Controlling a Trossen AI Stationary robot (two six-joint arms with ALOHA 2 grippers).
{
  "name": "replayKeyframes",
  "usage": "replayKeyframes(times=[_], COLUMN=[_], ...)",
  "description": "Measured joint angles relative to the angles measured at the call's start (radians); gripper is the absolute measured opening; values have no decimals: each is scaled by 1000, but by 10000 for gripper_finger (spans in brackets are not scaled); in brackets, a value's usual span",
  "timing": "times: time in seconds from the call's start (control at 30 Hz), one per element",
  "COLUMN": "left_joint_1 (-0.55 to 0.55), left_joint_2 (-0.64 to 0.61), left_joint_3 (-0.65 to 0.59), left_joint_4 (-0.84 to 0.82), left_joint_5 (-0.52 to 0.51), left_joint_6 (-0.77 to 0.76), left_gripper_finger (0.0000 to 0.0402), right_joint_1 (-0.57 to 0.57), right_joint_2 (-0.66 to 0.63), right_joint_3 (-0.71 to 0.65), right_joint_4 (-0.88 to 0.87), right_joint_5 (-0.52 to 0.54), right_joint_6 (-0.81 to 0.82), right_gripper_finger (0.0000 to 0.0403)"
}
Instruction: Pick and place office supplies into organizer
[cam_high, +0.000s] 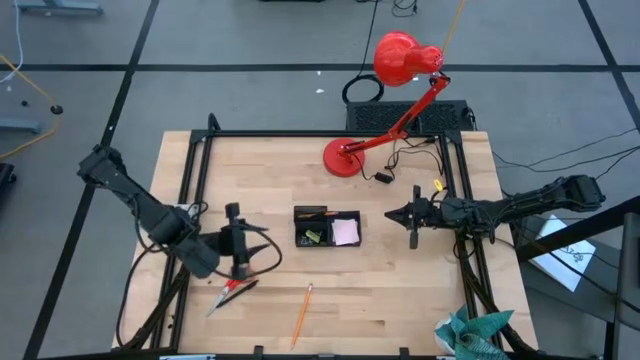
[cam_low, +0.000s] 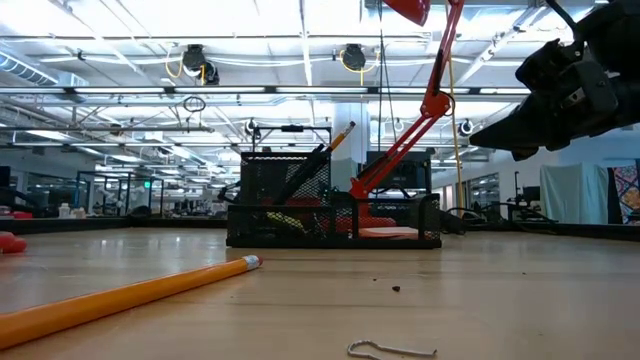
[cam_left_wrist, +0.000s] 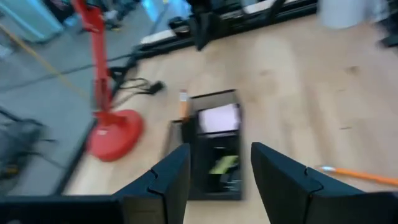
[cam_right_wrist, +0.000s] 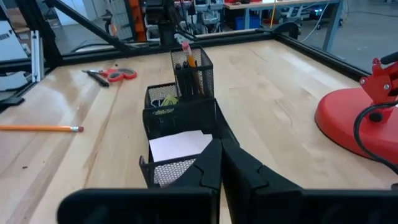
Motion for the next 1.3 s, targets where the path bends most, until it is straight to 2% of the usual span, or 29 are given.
replayKeyframes(times=[0.1,0.27,0.4,0.53,0.73,0.93,1.17,1.3], left_joint_1=[-28,-91,-118,-151,-171,-197,-224,-228], left_joint_2=[-1,0,18,110,290,421,459,459], left_joint_3=[2,2,2,2,1,1,0,0], left_joint_4=[-21,-145,-248,-262,-240,-203,-164,-167], left_joint_5=[36,48,174,310,495,615,631,596], left_joint_6=[-78,-230,-469,-561,-698,-841,-926,-933], left_gripper_finger=[177,177,177,172,130,110,153,182], right_joint_1=[0,0,0,0,0,1,1,1], right_joint_2=[0,0,0,0,0,0,1,1], right_joint_3=[0,0,0,0,0,0,0,0], right_joint_4=[1,1,-10,-10,-9,-9,-10,-10], right_joint_5=[0,0,0,1,1,2,2,3], right_joint_6=[0,0,0,0,0,23,24,23], right_gripper_finger=[2,2,2,2,2,2,2,2])
